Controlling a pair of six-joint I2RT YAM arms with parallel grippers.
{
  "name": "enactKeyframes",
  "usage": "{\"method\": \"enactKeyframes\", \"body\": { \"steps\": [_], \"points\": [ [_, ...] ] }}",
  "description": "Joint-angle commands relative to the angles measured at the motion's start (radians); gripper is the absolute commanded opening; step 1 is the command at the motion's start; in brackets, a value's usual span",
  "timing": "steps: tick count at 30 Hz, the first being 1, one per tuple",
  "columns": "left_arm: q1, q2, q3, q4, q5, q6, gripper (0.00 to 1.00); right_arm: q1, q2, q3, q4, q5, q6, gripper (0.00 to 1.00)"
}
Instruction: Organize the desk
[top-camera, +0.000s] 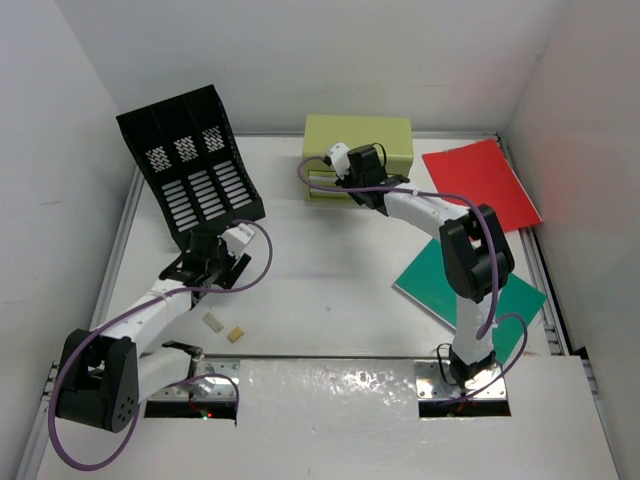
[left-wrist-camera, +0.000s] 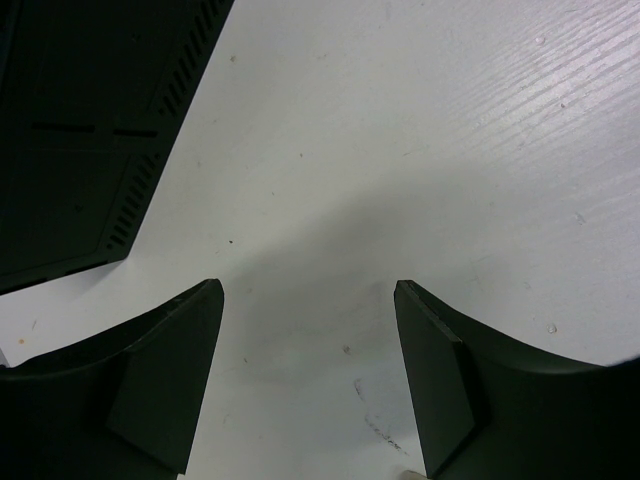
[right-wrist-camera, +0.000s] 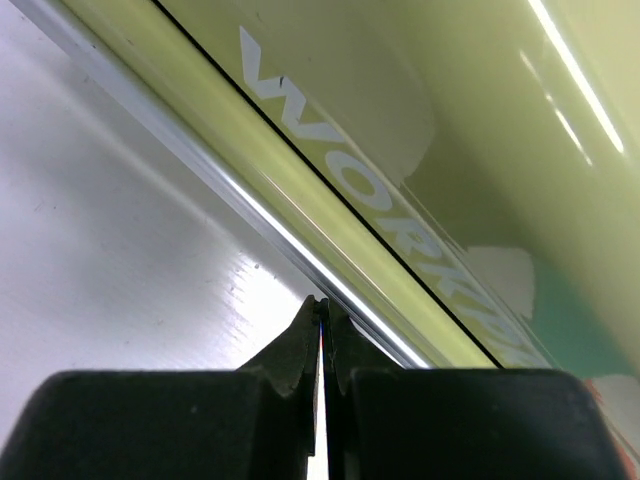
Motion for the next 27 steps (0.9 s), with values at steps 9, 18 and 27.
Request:
{"method": "enactKeyframes", "body": {
  "steps": [9, 18, 27],
  "points": [
    [0.011, 0.002, 0.010, 0.029, -0.005, 0.002, 0.67, -0.005, -0.001, 0.031, 0.036, 0.027, -0.020, 0.00],
    [0.011, 0.005, 0.009, 0.027, -0.002, 0.002, 0.67, 0.035, -0.105, -0.094, 0.059, -0.094, -0.168, 0.01],
    [0.011, 0.027, 0.016, 0.026, 0.000, 0.003, 0.67, 0.179, -0.190, -0.343, 0.318, 0.117, -0.492, 0.62]
  ]
}}
